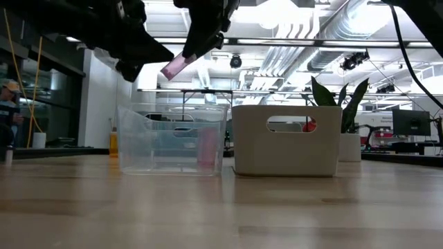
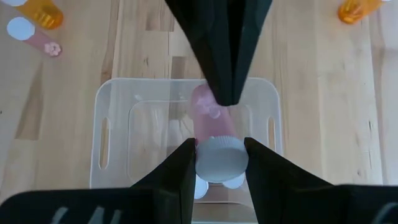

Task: Pick and place medicine bottles into bin by pill shape (circle, oval)
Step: Put the small pink pill bottle into the transparent bin

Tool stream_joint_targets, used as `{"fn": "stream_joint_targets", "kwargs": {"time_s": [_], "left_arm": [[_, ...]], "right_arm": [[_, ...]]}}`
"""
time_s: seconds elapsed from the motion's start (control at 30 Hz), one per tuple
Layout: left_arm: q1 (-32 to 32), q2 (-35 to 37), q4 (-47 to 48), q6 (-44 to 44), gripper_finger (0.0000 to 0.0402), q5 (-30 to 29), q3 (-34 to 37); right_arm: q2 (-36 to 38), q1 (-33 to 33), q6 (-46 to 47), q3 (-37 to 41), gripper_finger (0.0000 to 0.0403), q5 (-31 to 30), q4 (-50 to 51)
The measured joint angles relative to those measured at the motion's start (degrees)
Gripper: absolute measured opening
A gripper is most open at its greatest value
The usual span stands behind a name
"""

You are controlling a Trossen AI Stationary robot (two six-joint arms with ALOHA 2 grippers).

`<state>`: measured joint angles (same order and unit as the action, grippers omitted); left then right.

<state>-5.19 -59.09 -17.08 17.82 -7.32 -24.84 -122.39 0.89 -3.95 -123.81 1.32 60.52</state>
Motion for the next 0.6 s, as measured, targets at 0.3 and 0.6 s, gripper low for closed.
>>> {"fn": "stream_joint_targets", "kwargs": {"time_s": [0.3,0.6], "left_arm": [[0.0,-0.32,0.14,1.51,0.0,2.11,0.0],[0.46,-0.67,0.64,1.53,0.0,2.15,0.0]], "right_arm": [[0.0,0.0,-0.17,0.0,0.0099,0.0,-0.99],[0.0,-0.02,-0.2,0.02,0.0099,0.17,-2.2]]}}
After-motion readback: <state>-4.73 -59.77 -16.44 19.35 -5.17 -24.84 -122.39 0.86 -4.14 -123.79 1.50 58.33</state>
